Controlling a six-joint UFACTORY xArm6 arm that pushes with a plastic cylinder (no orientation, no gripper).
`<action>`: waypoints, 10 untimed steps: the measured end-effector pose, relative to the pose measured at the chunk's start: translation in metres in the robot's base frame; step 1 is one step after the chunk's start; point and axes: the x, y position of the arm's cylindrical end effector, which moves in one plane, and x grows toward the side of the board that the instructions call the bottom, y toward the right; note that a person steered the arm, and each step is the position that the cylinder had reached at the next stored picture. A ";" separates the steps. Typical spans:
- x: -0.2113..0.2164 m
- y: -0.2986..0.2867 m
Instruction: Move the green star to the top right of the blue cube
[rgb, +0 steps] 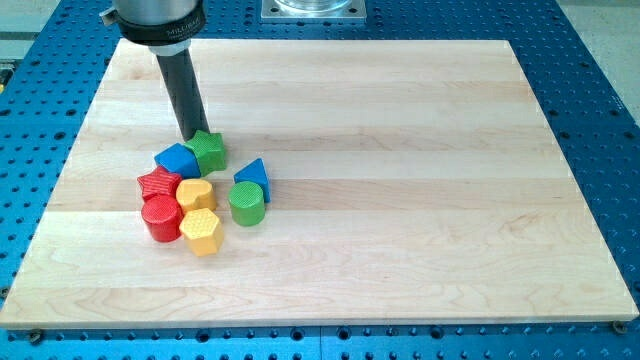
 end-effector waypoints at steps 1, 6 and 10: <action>0.000 0.018; 0.001 -0.091; 0.140 -0.088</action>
